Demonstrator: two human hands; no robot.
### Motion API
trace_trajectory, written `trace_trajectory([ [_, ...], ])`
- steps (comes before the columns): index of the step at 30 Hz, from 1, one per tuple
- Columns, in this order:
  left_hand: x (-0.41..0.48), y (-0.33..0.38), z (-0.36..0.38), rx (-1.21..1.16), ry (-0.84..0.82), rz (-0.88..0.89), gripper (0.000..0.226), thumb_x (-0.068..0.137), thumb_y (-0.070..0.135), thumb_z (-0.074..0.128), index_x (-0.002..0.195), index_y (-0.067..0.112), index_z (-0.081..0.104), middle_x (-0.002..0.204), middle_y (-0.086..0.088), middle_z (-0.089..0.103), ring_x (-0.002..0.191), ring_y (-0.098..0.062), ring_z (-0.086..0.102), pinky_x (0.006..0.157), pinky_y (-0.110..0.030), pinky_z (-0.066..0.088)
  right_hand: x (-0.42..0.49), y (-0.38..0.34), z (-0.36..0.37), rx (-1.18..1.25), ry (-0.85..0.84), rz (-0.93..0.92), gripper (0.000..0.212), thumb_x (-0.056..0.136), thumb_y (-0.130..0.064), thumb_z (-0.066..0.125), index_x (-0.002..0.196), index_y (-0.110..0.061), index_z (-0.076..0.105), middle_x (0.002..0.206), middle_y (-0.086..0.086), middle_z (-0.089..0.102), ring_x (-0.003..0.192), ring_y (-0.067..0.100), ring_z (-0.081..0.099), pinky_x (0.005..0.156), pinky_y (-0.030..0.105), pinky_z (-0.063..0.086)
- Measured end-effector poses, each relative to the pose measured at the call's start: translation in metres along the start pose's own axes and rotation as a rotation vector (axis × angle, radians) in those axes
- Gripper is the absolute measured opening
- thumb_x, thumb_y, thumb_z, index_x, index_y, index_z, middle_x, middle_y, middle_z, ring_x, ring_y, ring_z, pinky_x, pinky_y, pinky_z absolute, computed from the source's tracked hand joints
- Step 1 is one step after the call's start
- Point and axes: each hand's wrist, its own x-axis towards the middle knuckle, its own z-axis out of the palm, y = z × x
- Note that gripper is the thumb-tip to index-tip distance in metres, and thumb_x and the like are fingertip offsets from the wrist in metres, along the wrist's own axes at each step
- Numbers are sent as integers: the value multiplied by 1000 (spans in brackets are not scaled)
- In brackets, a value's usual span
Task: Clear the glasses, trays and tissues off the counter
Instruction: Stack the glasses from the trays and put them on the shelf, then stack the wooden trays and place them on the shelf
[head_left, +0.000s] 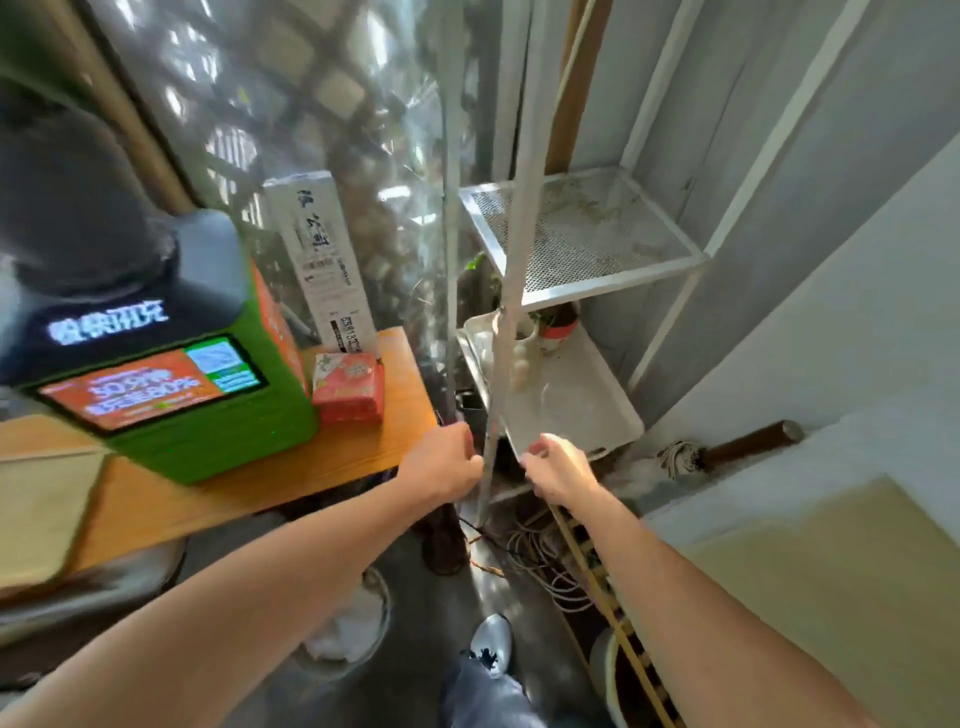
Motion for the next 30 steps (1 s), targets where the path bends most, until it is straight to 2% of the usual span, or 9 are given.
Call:
trace_trajectory([
  [2, -43, -37, -15, 13, 30, -52, 15, 81, 30, 55, 87, 16, 59, 86, -6, 65, 83, -30, 62, 63, -33, 46, -31, -21, 37, -137, -41, -87, 18, 91, -25, 59, 96, -11, 67, 90, 13, 70, 85, 29, 63, 75, 33, 50],
  [5, -118, -103, -37, -7, 36, -152, 15, 80, 28, 55, 90, 17, 58, 92, -6, 65, 86, -30, 61, 72, -37, 53, -82, -51, 106, -302, -135, -199, 21, 92, -31, 58, 100, -12, 64, 109, 11, 68, 107, 29, 59, 79, 32, 41],
  [8, -197, -173, -56, -30, 68, -254, 14, 81, 29, 55, 89, 17, 57, 95, -6, 65, 88, -28, 62, 76, -41, 55, -135, -83, 182, -428, -257, -305, 21, 94, -34, 57, 99, -15, 61, 98, 5, 63, 101, 28, 60, 79, 34, 43],
  [10, -248, -218, -66, -43, 108, -355, 17, 80, 29, 55, 91, 17, 60, 96, -6, 66, 90, -29, 64, 76, -40, 55, -169, -108, 232, -493, -350, -381, 21, 94, -34, 57, 99, -15, 63, 92, 2, 63, 95, 26, 60, 87, 38, 46],
  [14, -338, -292, -87, -111, 210, -549, 24, 78, 30, 56, 97, 19, 65, 101, -6, 68, 94, -29, 65, 76, -37, 55, -232, -160, 313, -556, -457, -522, 20, 92, -34, 57, 99, -17, 65, 100, 4, 67, 95, 25, 62, 80, 37, 51],
  [18, -399, -343, -105, -162, 313, -667, 19, 80, 32, 56, 93, 21, 64, 99, -5, 67, 94, -27, 64, 78, -38, 54, -276, -202, 366, -598, -493, -640, 21, 91, -36, 57, 100, -18, 64, 104, 4, 66, 95, 24, 61, 80, 38, 52],
  [24, -433, -392, -132, -223, 419, -704, 6, 83, 29, 58, 83, 24, 60, 86, 2, 65, 79, -18, 61, 66, -32, 46, -293, -253, 426, -629, -507, -746, 20, 91, -36, 60, 101, -20, 66, 102, 3, 68, 95, 21, 62, 85, 38, 54],
  [30, -424, -445, -185, -236, 487, -639, 10, 83, 31, 60, 84, 23, 64, 89, 1, 67, 84, -18, 62, 73, -32, 49, -292, -306, 484, -497, -405, -787, 13, 92, -32, 59, 95, -21, 65, 93, 2, 66, 86, 20, 62, 80, 41, 57],
])
